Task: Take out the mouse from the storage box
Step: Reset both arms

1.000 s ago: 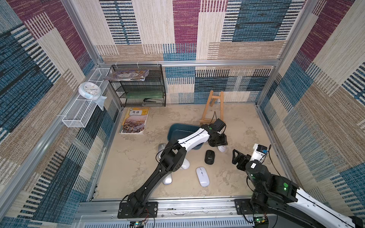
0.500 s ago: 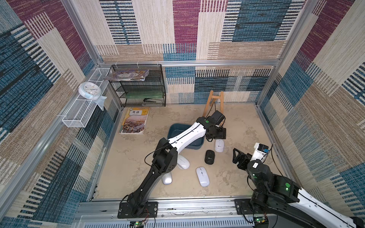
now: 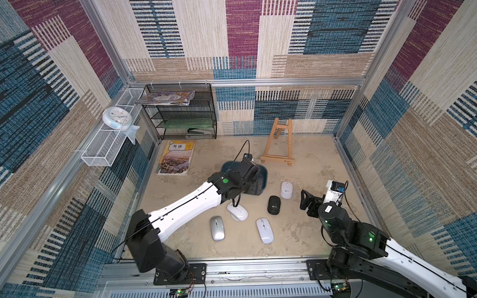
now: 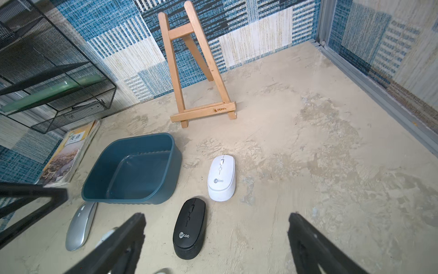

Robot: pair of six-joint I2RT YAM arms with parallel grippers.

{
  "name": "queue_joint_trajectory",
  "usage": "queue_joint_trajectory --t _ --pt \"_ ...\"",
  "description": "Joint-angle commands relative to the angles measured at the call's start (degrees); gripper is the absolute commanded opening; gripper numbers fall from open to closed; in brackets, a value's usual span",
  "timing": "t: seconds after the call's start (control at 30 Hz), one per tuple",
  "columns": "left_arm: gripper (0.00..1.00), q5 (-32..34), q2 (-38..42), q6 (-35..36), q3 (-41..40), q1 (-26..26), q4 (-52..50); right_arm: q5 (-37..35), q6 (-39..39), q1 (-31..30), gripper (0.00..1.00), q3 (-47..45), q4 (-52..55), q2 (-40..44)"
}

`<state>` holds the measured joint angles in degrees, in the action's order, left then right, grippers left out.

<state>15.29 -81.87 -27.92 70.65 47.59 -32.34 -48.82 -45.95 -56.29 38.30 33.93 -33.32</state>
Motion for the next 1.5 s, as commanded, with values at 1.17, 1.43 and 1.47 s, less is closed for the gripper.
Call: queue_joint_trajectory --t 1.17,1.43,1.47 --pt "0.99 38.3 34.5 -3.1 -41.8 -25.2 39.4 -5.2 23.1 0.1 1.00 3.5 -34.2 -12.1" --pt "0.99 35.1 20.9 9.5 -46.9 -37.8 54.8 -7.4 33.6 0.2 1.00 2.9 -38.8 -10.1" --pt "0.99 33.6 18.2 11.9 -46.9 -38.8 56.1 -8.3 36.0 0.4 0.99 2.3 -40.5 -9.9"
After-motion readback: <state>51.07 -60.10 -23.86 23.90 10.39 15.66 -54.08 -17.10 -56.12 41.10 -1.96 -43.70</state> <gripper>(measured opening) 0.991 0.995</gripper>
